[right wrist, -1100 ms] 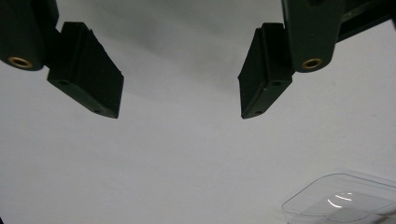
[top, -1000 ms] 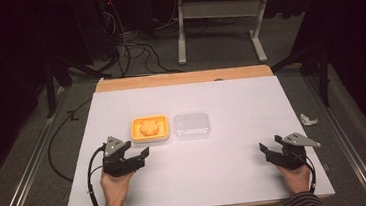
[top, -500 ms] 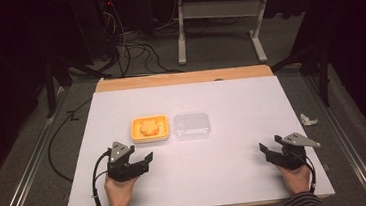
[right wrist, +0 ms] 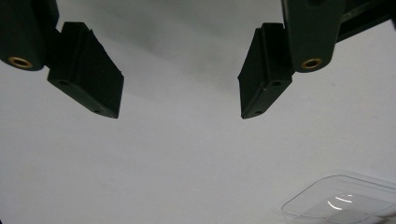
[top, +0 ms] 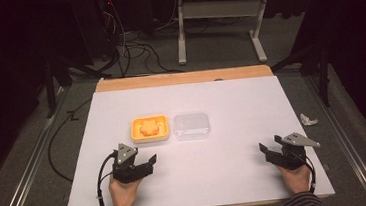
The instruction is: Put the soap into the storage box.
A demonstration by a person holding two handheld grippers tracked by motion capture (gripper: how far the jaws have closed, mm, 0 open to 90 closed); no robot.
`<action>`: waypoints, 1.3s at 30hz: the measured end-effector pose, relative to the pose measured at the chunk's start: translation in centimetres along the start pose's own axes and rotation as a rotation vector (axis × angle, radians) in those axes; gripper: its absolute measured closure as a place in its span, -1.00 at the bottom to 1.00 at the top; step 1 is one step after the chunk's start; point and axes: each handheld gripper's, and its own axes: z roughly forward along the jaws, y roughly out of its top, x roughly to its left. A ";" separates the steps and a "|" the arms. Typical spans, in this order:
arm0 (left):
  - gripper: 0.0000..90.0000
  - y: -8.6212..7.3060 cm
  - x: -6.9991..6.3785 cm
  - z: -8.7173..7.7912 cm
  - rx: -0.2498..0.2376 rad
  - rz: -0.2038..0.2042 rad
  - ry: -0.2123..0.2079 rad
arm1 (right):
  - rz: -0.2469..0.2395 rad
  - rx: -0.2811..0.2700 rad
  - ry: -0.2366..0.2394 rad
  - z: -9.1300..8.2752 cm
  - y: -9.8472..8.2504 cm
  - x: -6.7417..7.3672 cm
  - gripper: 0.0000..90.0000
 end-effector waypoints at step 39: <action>-0.44 -0.8 -0.5 2.7 0.039 0.026 0.063 | -0.003 -0.006 -0.001 0.0 0.0 0.0 -0.31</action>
